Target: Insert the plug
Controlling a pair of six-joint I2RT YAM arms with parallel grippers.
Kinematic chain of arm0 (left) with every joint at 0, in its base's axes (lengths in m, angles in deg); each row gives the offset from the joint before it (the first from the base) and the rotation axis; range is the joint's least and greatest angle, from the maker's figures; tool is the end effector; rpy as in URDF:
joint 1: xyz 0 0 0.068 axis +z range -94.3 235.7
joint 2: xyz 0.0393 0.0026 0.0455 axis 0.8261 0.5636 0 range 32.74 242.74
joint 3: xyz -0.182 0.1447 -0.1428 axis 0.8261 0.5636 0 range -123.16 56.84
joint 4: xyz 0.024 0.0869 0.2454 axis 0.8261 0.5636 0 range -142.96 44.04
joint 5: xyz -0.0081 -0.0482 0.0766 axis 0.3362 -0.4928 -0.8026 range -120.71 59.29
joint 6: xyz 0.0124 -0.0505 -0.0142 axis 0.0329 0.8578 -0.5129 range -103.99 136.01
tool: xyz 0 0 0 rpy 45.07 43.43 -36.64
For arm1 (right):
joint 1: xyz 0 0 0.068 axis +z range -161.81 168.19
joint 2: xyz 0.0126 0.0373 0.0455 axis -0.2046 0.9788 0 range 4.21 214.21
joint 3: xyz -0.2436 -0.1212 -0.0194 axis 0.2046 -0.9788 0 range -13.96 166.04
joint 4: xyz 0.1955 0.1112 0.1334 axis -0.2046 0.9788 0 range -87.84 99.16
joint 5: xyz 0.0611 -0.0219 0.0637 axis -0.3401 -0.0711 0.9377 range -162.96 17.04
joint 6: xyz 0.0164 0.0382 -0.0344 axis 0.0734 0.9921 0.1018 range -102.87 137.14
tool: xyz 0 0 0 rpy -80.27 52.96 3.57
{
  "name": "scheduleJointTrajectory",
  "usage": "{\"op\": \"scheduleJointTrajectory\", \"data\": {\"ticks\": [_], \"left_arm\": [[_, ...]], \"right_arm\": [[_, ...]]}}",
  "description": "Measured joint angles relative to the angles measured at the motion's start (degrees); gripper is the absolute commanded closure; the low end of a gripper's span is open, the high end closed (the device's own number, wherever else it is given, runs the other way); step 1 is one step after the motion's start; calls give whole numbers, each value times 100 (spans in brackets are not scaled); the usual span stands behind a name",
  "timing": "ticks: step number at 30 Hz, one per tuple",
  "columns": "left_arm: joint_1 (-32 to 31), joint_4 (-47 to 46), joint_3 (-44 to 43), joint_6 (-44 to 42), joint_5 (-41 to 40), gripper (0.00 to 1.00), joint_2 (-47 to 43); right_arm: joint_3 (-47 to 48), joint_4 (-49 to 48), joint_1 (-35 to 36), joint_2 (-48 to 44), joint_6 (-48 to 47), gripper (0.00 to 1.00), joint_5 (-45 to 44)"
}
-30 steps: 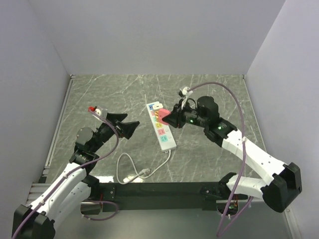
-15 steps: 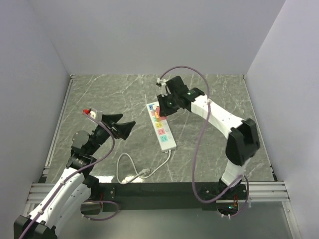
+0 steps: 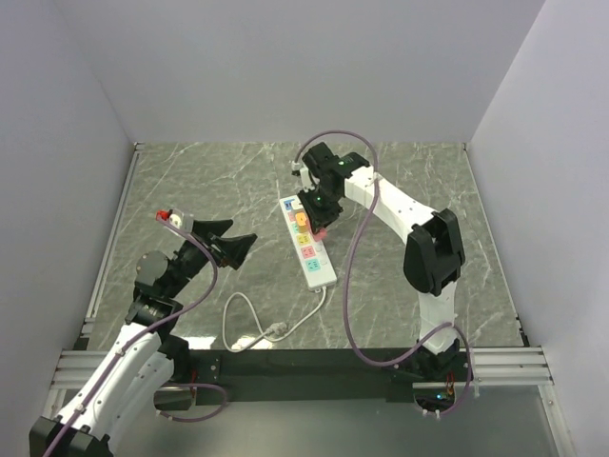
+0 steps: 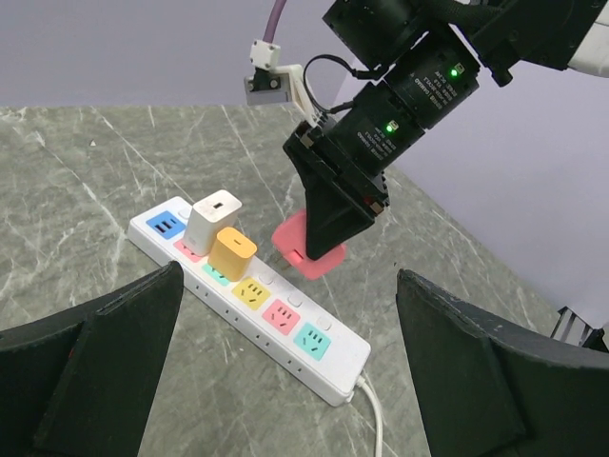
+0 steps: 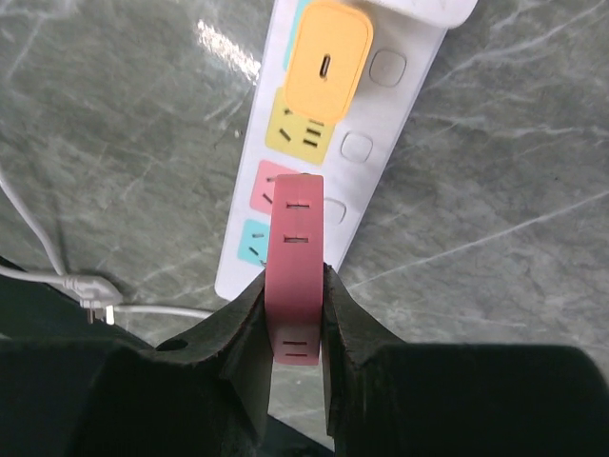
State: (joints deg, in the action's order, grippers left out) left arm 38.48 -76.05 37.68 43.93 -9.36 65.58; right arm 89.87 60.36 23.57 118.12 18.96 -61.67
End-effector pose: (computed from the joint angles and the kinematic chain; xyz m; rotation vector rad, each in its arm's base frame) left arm 0.1453 -0.0585 0.2746 0.1851 1.4697 -0.9062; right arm 0.3375 0.2483 0.2698 -0.8628 2.6776 0.4357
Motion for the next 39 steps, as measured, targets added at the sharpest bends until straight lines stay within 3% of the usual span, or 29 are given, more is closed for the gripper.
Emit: {"op": "scheduleJointTrajectory", "data": {"ticks": [21, 33, 39], "left_arm": [[232, 4, 63, 68, 286, 1, -101], [315, 4, 114, 146, 341, 1, -127], [330, 4, 116, 151, 350, 1, -133]], "right_arm": [[1185, 715, 50, 1303, 109, 100, -28], [1147, 695, 76, 1285, 238, 100, -31], [640, 422, 164, 984, 308, 100, -83]]}}
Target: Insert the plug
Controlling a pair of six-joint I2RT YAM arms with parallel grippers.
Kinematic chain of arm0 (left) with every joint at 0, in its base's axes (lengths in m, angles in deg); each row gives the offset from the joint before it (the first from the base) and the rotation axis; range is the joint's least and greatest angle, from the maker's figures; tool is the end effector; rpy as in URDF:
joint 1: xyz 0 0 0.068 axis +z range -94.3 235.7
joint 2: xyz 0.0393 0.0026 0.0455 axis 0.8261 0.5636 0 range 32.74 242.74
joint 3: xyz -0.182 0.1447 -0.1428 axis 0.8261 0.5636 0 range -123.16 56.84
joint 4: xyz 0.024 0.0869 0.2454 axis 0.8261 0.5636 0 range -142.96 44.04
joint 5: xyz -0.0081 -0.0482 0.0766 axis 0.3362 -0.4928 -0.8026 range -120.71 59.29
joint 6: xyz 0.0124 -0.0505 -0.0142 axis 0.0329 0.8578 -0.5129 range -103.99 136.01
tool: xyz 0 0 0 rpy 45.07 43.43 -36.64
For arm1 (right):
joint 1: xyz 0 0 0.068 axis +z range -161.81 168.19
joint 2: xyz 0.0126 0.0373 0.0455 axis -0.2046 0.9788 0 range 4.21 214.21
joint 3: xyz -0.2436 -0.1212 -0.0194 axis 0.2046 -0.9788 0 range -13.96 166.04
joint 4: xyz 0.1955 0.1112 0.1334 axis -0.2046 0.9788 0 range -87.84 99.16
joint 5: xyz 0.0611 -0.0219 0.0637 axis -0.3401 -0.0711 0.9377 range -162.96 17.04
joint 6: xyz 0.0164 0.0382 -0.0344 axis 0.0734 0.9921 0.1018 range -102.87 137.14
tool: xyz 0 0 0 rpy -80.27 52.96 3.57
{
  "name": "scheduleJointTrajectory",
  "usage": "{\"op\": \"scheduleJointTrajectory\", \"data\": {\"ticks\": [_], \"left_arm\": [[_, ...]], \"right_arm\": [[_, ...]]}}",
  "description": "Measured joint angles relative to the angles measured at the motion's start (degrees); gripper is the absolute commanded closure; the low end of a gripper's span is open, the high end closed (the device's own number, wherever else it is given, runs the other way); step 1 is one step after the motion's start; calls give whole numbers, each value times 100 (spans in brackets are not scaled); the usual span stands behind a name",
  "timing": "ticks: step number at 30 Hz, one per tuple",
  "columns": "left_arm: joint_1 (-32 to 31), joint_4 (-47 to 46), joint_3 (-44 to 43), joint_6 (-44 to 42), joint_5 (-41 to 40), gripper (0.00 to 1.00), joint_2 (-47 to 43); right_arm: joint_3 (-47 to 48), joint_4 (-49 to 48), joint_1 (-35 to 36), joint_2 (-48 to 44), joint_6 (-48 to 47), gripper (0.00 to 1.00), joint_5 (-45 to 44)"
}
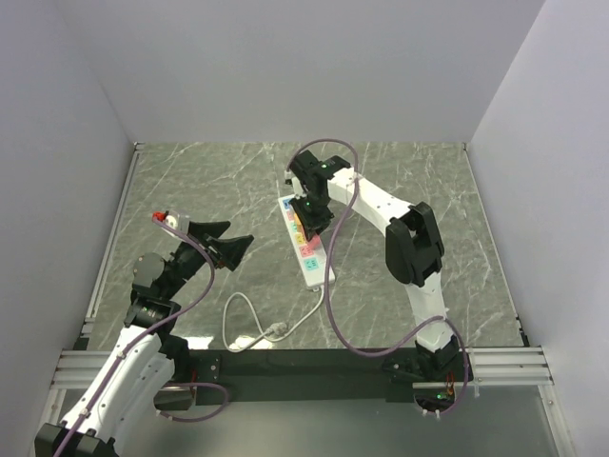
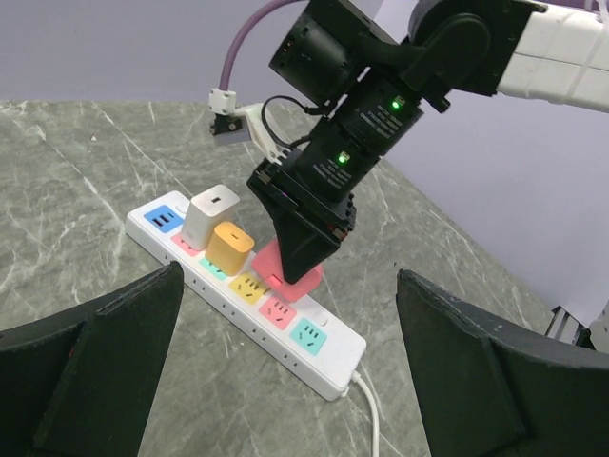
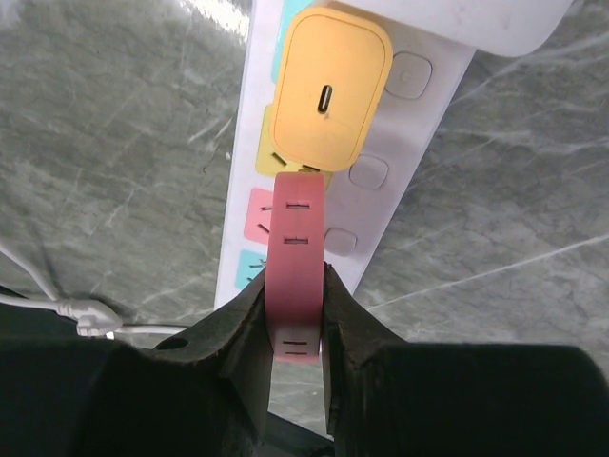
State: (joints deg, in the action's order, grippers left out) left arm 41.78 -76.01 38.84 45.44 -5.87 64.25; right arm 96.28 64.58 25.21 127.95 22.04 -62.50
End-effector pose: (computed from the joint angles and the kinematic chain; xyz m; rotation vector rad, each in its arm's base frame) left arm 0.1439 -0.0510 0.2703 0.1768 1.4751 -0.9219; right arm 0.3516 0.2733 0.2284 -0.8488 2.8288 0.3830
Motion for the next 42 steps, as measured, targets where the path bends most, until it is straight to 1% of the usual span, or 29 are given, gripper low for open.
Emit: {"op": "scheduleJointTrajectory", "data": {"ticks": [6, 17, 21, 27, 35, 42], "left_arm": [[33, -7, 0, 20, 50, 0, -31], [59, -7, 0, 22, 87, 1, -68], [61, -7, 0, 22, 92, 1, -68], [61, -7, 0, 22, 105, 1, -68], [61, -7, 0, 24, 120, 1, -68], [61, -7, 0, 24, 129, 0, -94]], "right_arm": [[-564, -157, 129, -372, 96, 100, -81], [-704, 55, 262, -772, 232, 100, -201], [-938, 83, 299, -951, 256, 100, -179], [-1318, 247, 363, -962, 271, 100, -133], [-1368, 267, 363, -957, 293, 100, -103], [-1113, 275, 367, -844, 293, 100, -103]]}}
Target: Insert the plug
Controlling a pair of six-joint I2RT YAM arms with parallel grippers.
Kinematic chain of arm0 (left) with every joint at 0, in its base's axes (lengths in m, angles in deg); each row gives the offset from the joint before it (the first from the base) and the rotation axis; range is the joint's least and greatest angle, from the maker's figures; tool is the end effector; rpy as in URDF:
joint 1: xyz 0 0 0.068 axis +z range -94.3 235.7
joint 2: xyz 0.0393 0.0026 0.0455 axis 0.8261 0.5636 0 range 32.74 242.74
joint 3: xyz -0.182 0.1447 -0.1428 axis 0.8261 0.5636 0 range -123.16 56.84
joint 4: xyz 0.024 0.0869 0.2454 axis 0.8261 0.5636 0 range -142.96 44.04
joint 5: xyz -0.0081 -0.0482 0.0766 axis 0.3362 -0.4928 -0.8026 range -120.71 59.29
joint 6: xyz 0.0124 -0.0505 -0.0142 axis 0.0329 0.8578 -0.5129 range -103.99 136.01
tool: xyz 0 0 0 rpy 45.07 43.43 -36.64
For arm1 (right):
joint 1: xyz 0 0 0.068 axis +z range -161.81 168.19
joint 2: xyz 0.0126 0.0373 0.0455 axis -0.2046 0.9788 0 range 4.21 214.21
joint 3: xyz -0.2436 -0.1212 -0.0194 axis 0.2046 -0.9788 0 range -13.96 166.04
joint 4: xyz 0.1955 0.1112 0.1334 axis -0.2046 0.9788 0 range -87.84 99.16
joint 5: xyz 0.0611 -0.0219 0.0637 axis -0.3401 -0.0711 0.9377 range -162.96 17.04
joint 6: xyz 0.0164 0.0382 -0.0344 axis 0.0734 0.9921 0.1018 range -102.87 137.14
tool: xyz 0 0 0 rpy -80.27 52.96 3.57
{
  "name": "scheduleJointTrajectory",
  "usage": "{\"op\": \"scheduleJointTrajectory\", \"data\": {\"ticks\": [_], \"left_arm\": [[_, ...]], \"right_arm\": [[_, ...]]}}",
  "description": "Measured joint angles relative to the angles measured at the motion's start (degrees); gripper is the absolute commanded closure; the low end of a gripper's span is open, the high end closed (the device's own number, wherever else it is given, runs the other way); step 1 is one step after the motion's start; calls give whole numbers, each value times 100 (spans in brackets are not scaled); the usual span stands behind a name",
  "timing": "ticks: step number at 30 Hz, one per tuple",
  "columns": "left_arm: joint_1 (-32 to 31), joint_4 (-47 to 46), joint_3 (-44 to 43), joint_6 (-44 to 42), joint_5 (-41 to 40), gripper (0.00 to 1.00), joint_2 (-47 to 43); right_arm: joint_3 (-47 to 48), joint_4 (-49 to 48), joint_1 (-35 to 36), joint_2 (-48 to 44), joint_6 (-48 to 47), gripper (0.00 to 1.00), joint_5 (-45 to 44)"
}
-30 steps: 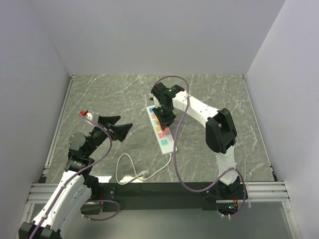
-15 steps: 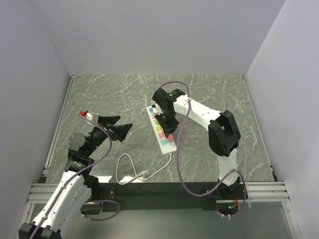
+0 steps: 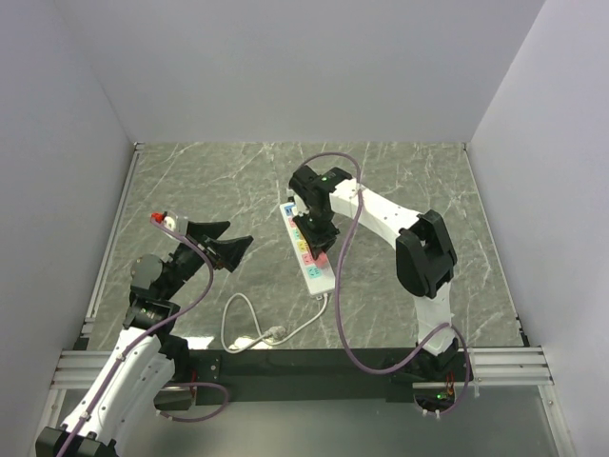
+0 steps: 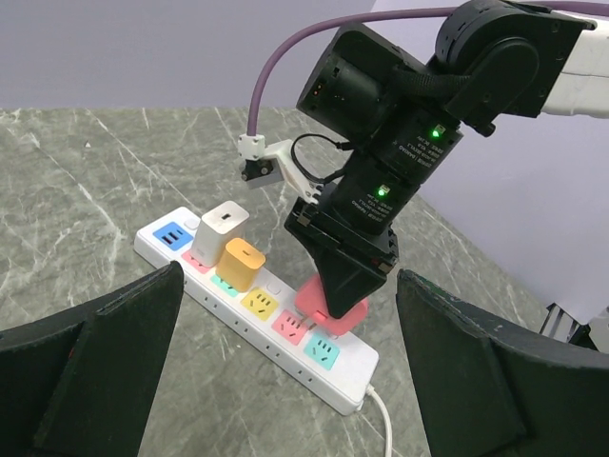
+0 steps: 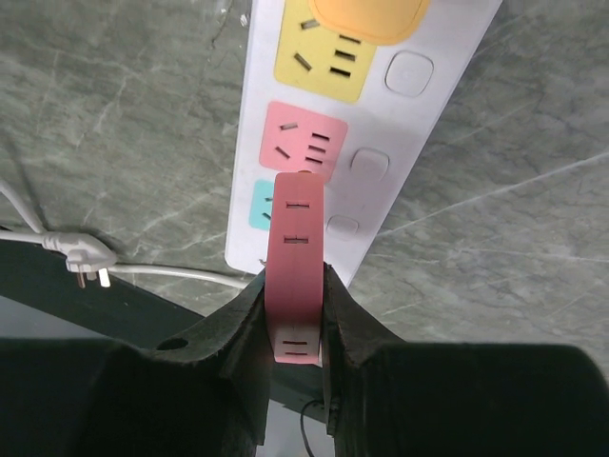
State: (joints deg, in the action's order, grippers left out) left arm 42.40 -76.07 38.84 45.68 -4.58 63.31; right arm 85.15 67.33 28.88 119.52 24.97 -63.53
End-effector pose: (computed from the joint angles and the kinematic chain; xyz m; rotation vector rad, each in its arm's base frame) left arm 0.1414 -0.0495 0.2725 0.1899 1.4596 -0.9309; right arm 0.3004 0.2660 0.2335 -0.8820 2.9249 0.3245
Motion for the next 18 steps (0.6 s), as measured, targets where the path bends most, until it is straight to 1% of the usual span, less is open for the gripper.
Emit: {"op": "scheduleJointTrajectory", "data": {"ticks": [18], "left_arm": [[0, 0, 0, 0, 2, 1, 0]], "right_arm": [[236, -68, 4, 256, 17, 100, -31]]}}
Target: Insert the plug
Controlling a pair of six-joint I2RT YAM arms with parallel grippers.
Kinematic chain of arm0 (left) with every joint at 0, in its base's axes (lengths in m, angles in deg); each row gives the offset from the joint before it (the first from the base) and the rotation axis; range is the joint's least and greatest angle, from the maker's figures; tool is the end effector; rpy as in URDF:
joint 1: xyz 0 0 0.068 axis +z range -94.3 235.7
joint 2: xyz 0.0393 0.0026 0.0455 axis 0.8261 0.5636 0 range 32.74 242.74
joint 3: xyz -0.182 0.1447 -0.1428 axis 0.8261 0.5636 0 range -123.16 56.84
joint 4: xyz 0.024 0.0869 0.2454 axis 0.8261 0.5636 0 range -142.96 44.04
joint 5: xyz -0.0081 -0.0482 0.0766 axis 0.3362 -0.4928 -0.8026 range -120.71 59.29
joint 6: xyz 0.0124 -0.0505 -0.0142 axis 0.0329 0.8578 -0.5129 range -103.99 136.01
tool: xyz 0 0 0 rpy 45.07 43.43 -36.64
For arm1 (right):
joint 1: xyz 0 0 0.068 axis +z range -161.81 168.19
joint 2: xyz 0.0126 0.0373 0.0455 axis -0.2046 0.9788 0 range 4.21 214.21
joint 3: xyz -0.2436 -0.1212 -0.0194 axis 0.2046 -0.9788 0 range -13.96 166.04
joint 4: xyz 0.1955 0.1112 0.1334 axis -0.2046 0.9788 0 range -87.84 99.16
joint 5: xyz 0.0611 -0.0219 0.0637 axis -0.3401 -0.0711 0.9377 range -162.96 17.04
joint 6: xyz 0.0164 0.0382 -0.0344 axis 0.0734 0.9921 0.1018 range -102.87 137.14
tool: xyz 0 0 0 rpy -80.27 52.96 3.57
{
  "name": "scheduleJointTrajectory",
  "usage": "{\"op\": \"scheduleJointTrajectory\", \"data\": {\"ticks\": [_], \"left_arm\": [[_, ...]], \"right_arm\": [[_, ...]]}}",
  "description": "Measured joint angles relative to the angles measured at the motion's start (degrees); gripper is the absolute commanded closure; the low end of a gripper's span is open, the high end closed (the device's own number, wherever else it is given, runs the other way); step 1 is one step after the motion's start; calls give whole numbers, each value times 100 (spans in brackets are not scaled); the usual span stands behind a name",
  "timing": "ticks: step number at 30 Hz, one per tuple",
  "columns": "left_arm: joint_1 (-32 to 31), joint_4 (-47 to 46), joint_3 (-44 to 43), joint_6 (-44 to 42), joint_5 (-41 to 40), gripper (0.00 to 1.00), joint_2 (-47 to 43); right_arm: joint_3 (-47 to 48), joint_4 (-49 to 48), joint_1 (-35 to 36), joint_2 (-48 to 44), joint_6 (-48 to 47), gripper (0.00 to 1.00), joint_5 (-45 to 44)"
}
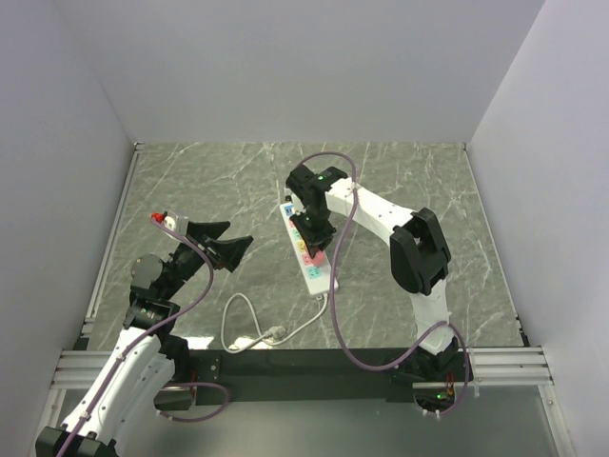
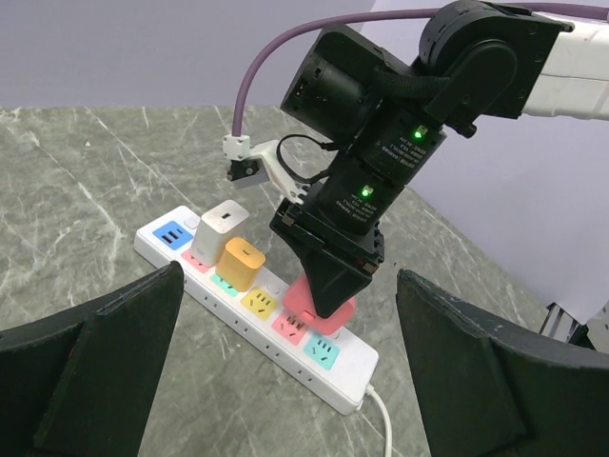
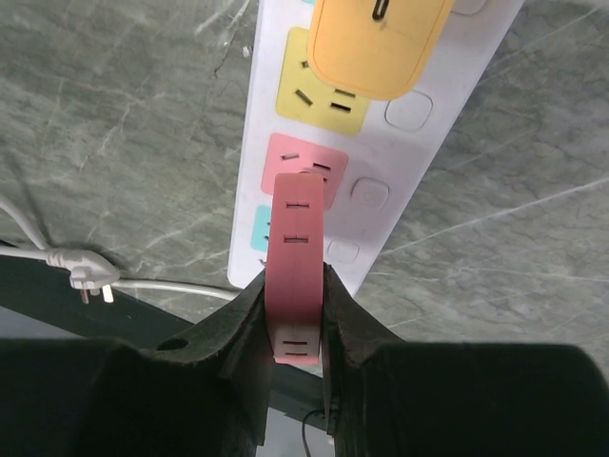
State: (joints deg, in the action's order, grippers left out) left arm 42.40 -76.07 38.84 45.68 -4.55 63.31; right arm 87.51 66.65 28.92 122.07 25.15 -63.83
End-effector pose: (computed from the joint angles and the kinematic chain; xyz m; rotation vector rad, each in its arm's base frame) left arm 0.1414 -0.0495 0.2725 0.1904 1.4597 -0.9313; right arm 0.3089 0.2735 0.2275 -0.8762 2.9169 0.3218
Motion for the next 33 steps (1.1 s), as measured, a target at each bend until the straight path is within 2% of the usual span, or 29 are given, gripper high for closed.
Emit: {"op": "scheduleJointTrajectory", "data": {"ticks": [33], "left_arm": [[0, 9, 0, -2, -2, 1, -11]], "right_arm": [[120, 87, 0, 118, 55, 100, -199]]}}
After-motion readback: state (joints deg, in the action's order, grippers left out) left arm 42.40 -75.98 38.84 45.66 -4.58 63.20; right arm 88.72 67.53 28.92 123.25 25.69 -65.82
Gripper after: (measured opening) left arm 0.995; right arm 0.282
